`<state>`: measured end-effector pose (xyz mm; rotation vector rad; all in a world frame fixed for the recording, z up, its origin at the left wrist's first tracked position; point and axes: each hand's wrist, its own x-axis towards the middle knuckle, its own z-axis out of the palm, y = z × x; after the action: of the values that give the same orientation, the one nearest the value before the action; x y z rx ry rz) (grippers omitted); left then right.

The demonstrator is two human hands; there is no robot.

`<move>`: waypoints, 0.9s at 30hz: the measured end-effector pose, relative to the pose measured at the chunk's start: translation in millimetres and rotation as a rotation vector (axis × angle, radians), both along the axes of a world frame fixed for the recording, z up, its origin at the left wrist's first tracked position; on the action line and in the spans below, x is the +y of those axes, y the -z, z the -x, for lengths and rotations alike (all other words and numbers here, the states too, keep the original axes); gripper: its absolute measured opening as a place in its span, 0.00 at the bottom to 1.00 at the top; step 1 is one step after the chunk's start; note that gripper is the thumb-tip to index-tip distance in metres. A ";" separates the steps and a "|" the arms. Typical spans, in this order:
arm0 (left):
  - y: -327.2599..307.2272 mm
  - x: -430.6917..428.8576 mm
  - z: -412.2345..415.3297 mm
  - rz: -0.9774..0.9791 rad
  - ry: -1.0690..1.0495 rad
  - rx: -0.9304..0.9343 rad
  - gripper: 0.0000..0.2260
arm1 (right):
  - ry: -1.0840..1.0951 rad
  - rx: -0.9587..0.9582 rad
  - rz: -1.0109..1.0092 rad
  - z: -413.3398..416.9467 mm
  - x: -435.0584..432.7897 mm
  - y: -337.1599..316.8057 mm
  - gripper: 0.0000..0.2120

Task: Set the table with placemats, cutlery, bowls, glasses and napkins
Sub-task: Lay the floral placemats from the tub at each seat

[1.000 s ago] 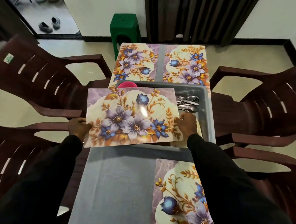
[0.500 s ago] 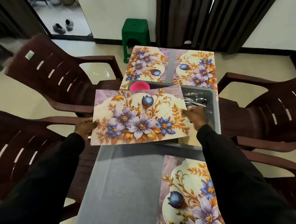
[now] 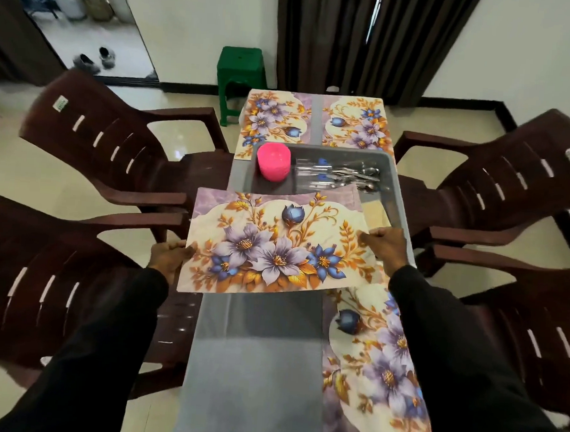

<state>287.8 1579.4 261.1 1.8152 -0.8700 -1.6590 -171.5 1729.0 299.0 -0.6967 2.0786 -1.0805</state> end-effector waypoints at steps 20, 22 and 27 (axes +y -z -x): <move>53.0 175.1 -91.6 -0.079 0.195 -0.089 0.04 | 0.115 0.121 -0.205 -131.4 205.4 65.6 0.13; 59.9 180.6 -89.4 -0.093 0.179 -0.067 0.05 | 0.117 0.150 -0.243 -131.4 211.4 75.2 0.11; 76.7 190.7 -84.9 -0.085 0.182 -0.067 0.08 | 0.103 0.211 -0.289 -126.8 217.5 83.4 0.12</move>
<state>372.7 1770.1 184.5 1.9075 -1.0345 -1.7795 -44.6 1946.5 215.6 -0.5850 2.4114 -0.7629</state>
